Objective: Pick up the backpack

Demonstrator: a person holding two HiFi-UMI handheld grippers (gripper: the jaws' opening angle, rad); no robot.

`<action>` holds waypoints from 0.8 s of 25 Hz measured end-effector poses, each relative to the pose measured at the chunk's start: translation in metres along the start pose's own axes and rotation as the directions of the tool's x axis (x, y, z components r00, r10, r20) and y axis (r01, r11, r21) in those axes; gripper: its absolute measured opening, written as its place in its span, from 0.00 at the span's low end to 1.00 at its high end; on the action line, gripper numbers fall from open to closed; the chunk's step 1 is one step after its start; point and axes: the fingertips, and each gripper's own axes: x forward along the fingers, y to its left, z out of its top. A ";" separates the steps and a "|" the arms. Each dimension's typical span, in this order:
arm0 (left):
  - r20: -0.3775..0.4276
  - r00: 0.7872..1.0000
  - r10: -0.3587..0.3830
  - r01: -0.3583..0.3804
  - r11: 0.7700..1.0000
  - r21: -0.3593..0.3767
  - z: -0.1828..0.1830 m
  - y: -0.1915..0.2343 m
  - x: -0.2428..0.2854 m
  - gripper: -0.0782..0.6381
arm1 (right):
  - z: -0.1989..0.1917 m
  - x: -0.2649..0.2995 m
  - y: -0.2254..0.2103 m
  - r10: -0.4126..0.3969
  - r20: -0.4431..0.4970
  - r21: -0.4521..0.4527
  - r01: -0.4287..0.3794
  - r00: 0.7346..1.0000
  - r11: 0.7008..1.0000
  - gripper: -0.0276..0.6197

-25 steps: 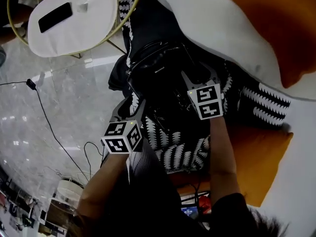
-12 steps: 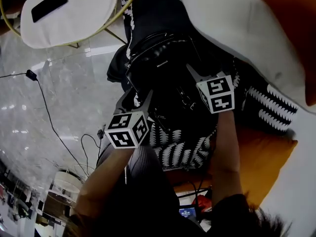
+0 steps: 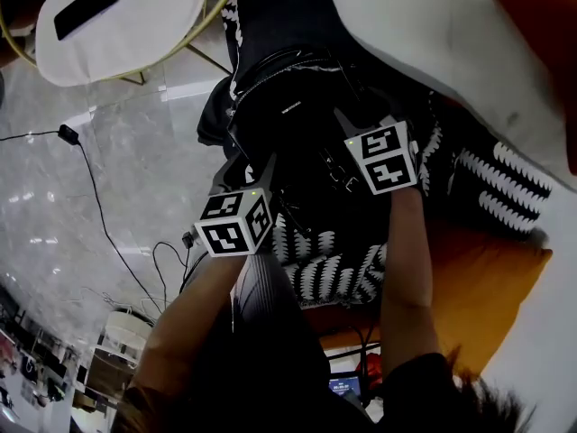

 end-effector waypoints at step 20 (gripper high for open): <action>-0.079 0.994 -0.077 0.090 0.982 0.167 -0.028 -0.033 -0.042 0.28 | -0.018 -0.069 0.028 -0.147 0.011 0.022 0.146 0.989 0.989 0.23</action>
